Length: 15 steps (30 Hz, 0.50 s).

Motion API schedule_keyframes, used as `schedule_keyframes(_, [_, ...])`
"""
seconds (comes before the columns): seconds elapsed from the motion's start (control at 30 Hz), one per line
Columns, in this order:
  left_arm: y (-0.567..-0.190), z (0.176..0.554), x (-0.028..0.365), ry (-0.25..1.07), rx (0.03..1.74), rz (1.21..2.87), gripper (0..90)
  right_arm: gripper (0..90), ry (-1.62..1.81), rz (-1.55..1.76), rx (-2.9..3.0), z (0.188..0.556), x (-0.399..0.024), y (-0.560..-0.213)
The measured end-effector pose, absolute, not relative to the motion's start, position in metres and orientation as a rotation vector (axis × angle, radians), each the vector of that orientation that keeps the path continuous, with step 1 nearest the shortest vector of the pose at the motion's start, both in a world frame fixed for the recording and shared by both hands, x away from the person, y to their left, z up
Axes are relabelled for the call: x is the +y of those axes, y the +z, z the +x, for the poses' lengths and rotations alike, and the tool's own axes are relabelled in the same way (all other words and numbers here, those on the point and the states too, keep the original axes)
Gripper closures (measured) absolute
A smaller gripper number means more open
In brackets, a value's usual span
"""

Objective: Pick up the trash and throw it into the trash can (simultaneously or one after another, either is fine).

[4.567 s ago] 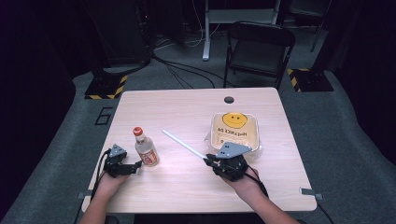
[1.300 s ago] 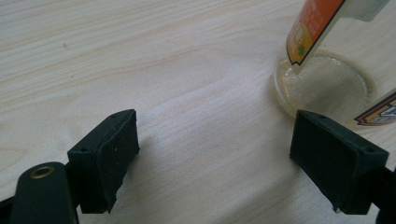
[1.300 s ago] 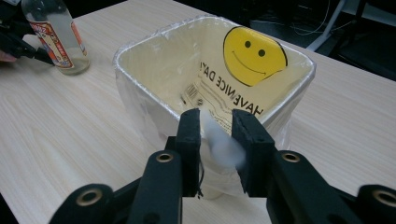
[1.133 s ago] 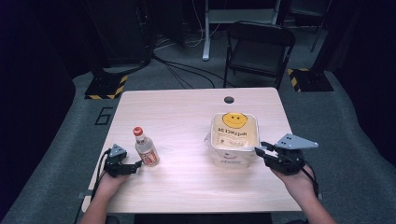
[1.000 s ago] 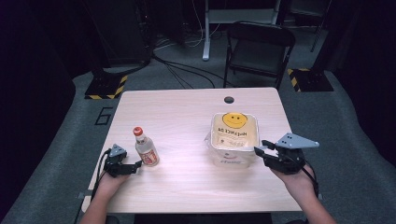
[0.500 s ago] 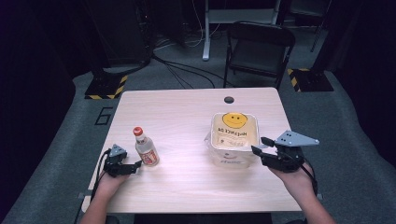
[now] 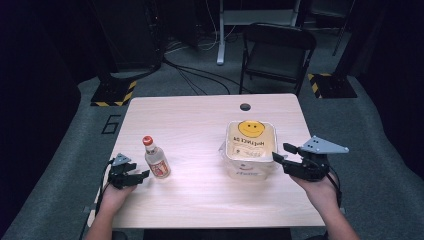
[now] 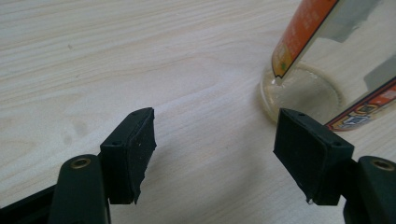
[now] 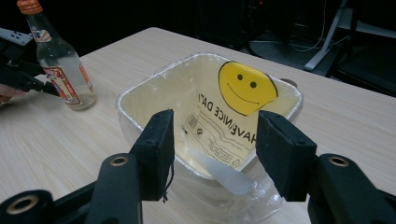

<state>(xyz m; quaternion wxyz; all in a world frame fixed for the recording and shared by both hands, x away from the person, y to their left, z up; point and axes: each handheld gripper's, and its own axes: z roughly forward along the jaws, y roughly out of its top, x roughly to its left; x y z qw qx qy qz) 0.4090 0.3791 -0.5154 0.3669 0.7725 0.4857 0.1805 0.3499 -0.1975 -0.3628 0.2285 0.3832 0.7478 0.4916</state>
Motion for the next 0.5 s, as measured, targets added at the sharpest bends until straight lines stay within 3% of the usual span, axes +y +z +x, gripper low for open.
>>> schedule_keyframes(0.5, [-0.483, 0.398, 0.369, 0.444, 1.155, 2.007, 31.9, 46.2, 1.359, 1.119, 1.97, 0.347, -0.225, -0.361])
